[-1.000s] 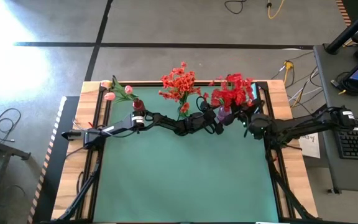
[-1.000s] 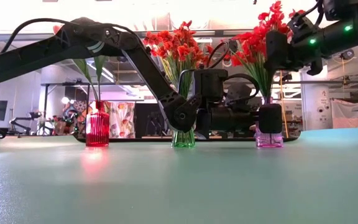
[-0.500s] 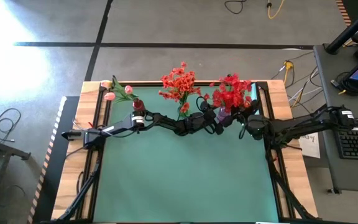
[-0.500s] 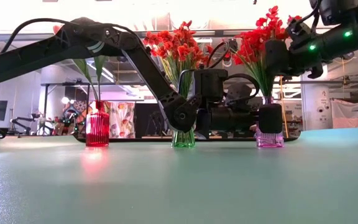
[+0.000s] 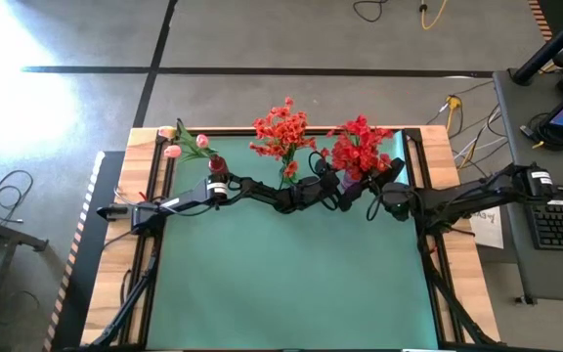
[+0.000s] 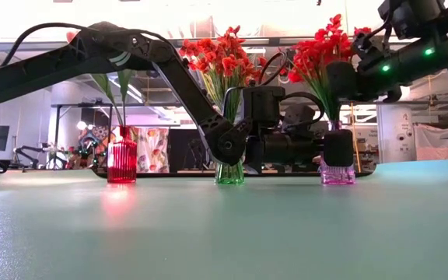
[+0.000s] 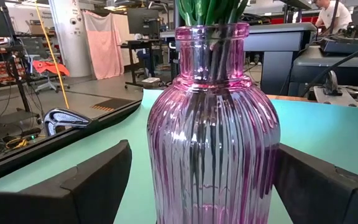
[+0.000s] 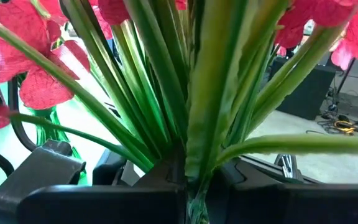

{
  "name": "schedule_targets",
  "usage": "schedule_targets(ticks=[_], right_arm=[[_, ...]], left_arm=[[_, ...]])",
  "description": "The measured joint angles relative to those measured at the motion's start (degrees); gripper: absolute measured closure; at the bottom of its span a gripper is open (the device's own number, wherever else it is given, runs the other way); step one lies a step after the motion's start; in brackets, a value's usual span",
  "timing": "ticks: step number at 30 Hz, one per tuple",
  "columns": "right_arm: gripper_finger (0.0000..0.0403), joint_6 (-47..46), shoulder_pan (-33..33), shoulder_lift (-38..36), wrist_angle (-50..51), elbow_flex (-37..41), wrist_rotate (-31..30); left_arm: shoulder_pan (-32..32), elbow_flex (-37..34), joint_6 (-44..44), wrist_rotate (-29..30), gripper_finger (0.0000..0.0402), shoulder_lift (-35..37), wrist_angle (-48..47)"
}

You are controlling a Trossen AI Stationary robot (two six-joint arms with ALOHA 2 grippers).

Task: Sort flowers into vase by color
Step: Put the red flower in the violet flower vase

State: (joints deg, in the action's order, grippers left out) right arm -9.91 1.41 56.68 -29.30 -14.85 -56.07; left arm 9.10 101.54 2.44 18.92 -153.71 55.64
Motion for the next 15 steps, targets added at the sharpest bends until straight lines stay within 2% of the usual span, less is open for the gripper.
schedule_targets(ticks=[8, 15], right_arm=[[0.037, 0.0, -0.03, -0.22, 0.05, 0.08, -1.27], [0.0314, 0.02, -0.04, -1.86, 0.6, 0.22, -0.65]], left_arm=[[0.0, 0.0, 0.0, 0.0, 0.0055, 0.0, -0.17], [0.0, 0.0, 0.0, 0.01, 0.0055, 0.0, -0.28]])
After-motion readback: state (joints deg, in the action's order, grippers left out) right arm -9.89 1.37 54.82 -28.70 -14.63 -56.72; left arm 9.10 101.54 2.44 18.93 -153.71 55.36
